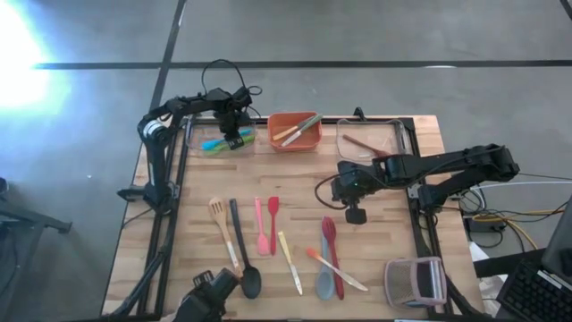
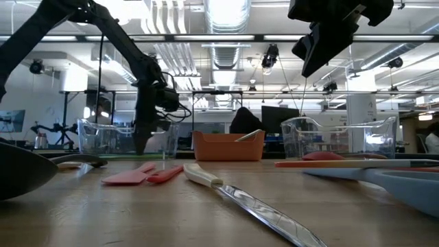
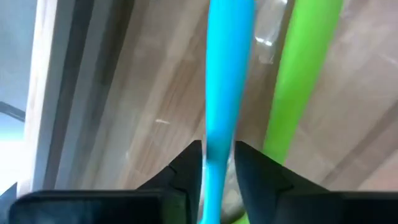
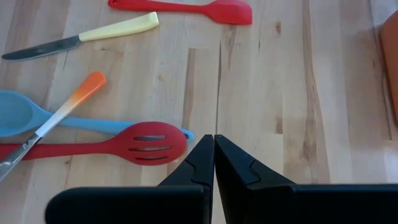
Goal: Pick & Place Kitchen Items
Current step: Put the blue spatula into the left transparent bin, then put the black serving spoon into the right transparent bin
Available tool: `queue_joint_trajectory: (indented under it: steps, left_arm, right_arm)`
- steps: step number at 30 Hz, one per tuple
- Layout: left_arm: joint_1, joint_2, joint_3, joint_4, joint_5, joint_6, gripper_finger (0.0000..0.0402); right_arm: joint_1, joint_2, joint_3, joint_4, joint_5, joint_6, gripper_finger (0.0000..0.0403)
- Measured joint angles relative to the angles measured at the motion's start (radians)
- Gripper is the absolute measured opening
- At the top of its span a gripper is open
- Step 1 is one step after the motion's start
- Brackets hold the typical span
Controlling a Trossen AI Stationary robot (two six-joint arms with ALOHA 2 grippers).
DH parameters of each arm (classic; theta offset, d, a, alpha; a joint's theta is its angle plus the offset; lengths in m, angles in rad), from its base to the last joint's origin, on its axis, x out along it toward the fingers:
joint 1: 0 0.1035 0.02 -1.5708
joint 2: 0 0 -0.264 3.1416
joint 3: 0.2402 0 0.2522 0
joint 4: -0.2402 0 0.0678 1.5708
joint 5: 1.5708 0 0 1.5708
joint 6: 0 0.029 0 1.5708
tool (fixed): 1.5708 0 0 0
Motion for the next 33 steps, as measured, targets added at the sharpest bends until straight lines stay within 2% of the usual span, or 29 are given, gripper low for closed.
queue_joint_trajectory:
  steps: [6,16,22,28,33]
  left_arm:
    - [-0.001,-0.028,-0.001,-0.037,0.000,-0.005,0.0125]
    - [-0.001,-0.114,0.005,-0.185,-0.024,-0.008,0.0130]
    - [-0.002,-0.239,0.006,-0.192,-0.042,-0.028,0.0124]
    - [-0.002,-0.400,0.006,-0.192,-0.042,-0.169,0.0124]
    - [-0.004,-0.536,0.006,-0.192,-0.034,-0.227,0.0122]
  right_arm:
    - [0.000,0.000,0.000,0.000,0.000,0.000,0.0008]
    - [0.000,0.000,0.000,0.001,0.000,0.000,0.0008]
    - [0.000,0.000,0.000,0.017,0.000,0.000,0.0008]
    - [0.000,0.000,0.000,0.041,0.001,-0.001,0.0008]
    - [0.000,0.000,0.000,0.066,0.003,-0.002,0.0008]
